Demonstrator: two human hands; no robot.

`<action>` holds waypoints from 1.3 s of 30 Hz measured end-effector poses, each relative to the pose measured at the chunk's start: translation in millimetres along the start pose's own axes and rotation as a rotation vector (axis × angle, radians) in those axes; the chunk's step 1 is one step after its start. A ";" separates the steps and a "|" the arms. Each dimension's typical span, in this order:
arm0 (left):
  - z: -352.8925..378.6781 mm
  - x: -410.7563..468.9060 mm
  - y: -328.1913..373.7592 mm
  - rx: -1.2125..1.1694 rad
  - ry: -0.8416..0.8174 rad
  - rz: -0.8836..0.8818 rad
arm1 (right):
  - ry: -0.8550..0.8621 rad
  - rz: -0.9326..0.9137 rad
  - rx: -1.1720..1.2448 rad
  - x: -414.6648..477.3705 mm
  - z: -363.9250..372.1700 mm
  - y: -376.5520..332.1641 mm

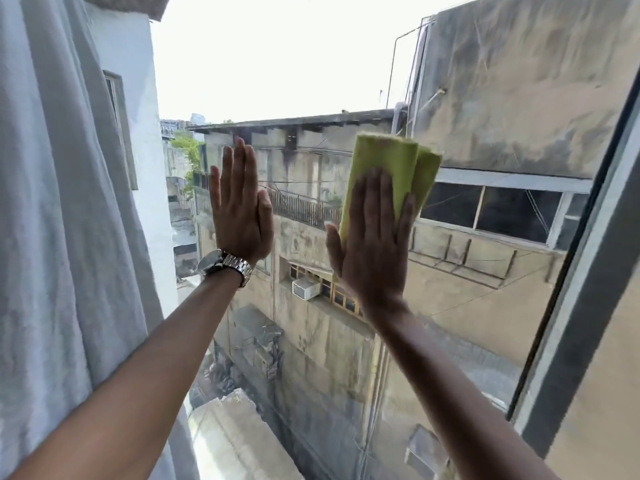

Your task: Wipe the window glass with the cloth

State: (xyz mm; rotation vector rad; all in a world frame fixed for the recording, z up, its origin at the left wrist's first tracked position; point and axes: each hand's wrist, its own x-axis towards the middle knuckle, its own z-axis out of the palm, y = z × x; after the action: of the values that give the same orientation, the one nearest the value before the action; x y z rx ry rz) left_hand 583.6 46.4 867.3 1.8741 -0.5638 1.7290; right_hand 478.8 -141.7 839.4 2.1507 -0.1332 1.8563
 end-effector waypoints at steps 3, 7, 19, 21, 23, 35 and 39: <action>-1.8 0.2 1.7 0.000 0.002 0.020 | -0.062 -0.010 -0.030 -80.7 -10.2 52.5; -5.6 -0.8 7.2 -0.013 -0.005 0.018 | -0.049 0.095 -0.039 -64.6 -21.7 107.3; -0.7 -3.4 5.6 -0.024 0.020 0.034 | 0.184 0.340 0.035 201.1 -16.7 16.3; 4.1 -4.3 0.7 -0.029 0.049 0.043 | 0.211 0.274 0.053 206.1 -9.6 2.7; 8.0 -3.5 -1.7 -0.044 0.066 0.054 | 0.244 0.230 0.049 203.1 -5.3 -1.2; -7.9 -2.4 6.7 -0.055 -0.013 0.017 | -0.056 -0.260 0.062 -85.6 3.2 1.4; -6.5 -2.2 5.9 -0.078 -0.013 0.026 | -0.045 -0.001 0.051 -111.4 -6.3 98.4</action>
State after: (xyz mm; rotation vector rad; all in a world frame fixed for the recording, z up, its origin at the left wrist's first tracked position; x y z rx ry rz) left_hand 574.7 45.8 866.1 1.8320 -0.6541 1.6880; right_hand 429.0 -247.2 747.0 2.2266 -0.0952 1.8309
